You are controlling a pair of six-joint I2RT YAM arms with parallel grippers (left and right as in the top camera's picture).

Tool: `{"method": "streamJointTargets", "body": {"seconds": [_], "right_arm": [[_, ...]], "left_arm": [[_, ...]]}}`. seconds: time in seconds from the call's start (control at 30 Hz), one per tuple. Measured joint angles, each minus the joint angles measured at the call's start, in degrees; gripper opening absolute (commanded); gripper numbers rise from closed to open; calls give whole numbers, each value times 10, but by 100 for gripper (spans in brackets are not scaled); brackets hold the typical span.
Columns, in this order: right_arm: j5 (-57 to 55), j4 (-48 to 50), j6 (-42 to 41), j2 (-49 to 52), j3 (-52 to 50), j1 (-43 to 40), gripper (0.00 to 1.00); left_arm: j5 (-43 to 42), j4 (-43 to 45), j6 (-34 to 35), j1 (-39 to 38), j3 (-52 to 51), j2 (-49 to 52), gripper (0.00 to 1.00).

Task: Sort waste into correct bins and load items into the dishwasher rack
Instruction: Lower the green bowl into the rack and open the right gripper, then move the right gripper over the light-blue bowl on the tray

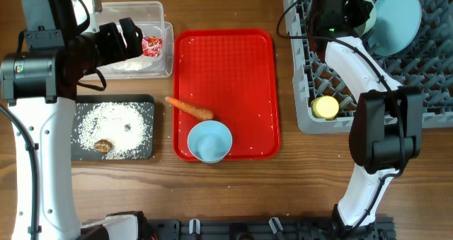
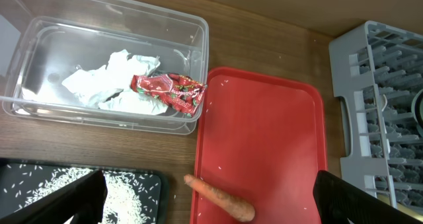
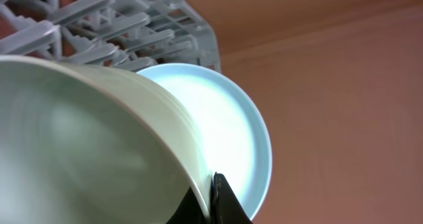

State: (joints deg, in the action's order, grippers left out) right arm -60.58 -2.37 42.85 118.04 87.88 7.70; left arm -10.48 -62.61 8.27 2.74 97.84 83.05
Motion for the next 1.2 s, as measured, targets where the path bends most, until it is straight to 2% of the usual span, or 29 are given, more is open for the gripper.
{"method": "streamJointTargets", "body": {"seconds": [0.5,0.57,0.63,0.77,0.8,0.83,0.87,0.9,1.2], "right_arm": [[1,-22,-30,0,0,11,5],[1,-24,-30,0,0,17,14],[2,-29,-30,0,0,23,32],[15,-46,-34,0,-1,50,53],[18,-50,-31,0,-1,58,70],[21,-55,-32,0,-1,65,79],[22,-56,-34,0,-1,68,85],[23,-56,-33,0,-1,71,98],[25,-32,-56,0,-2,71,100]], "left_arm": [[0,0,0,0,0,0,100],[0,0,0,0,0,0,100],[0,0,0,0,0,0,100],[0,0,0,0,0,0,100],[0,0,0,0,0,0,100],[0,0,0,0,0,0,100],[0,0,0,0,0,0,100],[0,0,0,0,0,0,100],[0,0,0,0,0,0,100]]}}
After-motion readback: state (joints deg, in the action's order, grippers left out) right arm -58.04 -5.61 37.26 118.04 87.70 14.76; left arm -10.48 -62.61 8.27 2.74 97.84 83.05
